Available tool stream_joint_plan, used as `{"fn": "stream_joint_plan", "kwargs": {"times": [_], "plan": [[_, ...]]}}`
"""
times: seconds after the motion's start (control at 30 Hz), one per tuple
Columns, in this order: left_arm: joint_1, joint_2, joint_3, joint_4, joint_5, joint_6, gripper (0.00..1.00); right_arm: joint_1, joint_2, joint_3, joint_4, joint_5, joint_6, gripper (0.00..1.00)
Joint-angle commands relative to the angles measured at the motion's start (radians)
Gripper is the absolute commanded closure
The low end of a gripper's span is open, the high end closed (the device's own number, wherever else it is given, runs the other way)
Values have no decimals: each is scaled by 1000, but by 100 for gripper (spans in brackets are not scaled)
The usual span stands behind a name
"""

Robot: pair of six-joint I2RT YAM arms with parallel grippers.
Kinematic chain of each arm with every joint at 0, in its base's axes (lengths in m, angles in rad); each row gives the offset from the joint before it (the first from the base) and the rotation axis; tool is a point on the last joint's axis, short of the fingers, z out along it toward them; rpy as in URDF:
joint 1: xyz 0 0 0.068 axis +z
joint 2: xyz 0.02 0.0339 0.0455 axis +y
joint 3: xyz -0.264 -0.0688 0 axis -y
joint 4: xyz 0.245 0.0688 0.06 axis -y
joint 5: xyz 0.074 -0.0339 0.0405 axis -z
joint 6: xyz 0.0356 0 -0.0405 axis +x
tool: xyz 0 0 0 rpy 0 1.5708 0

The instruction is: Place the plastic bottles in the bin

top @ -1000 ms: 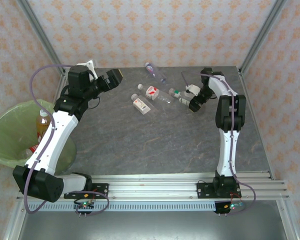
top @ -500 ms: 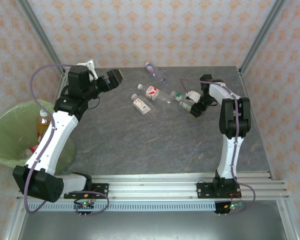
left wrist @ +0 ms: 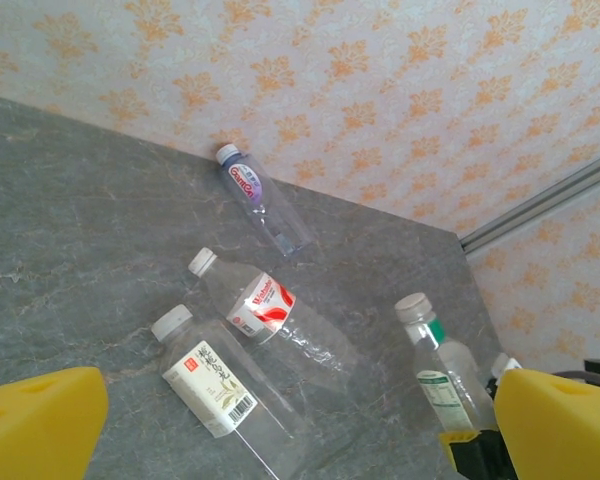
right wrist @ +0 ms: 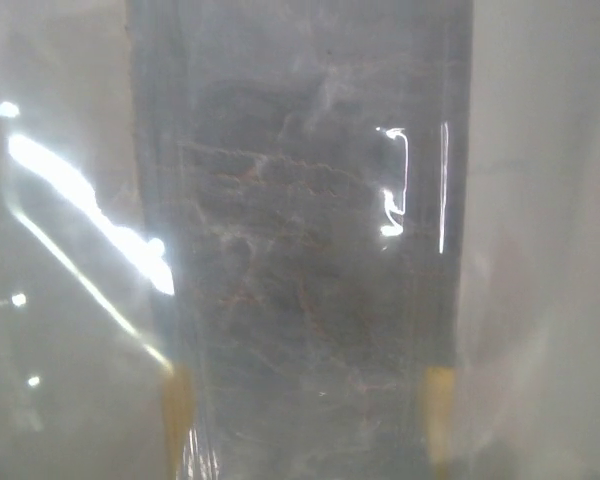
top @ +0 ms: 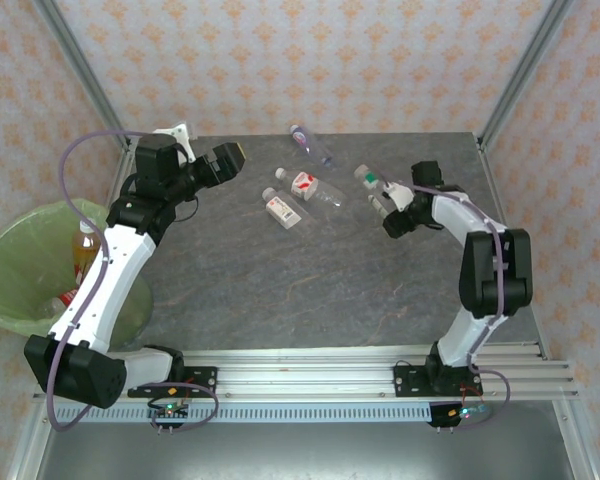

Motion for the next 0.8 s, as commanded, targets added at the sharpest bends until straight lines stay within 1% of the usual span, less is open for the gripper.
{"fn": "stream_joint_plan", "kwargs": {"times": [0.0,0.13,0.23,0.4,0.5,0.57,0.63,0.77], "plan": [[-8,-1,-18,-6,9,-6,0,42,-106,-75,157,-123,139,100],[-11,17,-21,19,36,-28,0,124,-190,-176,284,-180,227,100],[-21,23,-20,35,42,-29,0,155,-218,-206,338,-214,330,100],[-42,29,-32,56,43,-29,0,211,-244,-238,400,-194,467,100],[-60,39,-34,58,44,-30,0,267,-254,-254,421,-196,485,100],[-72,48,-36,63,42,-30,0,302,-259,-271,455,-173,505,100],[-87,60,-33,67,41,-59,0,334,-258,-282,486,-144,529,100],[-114,86,-24,80,39,-64,0,383,-243,-285,546,-124,571,100]]}}
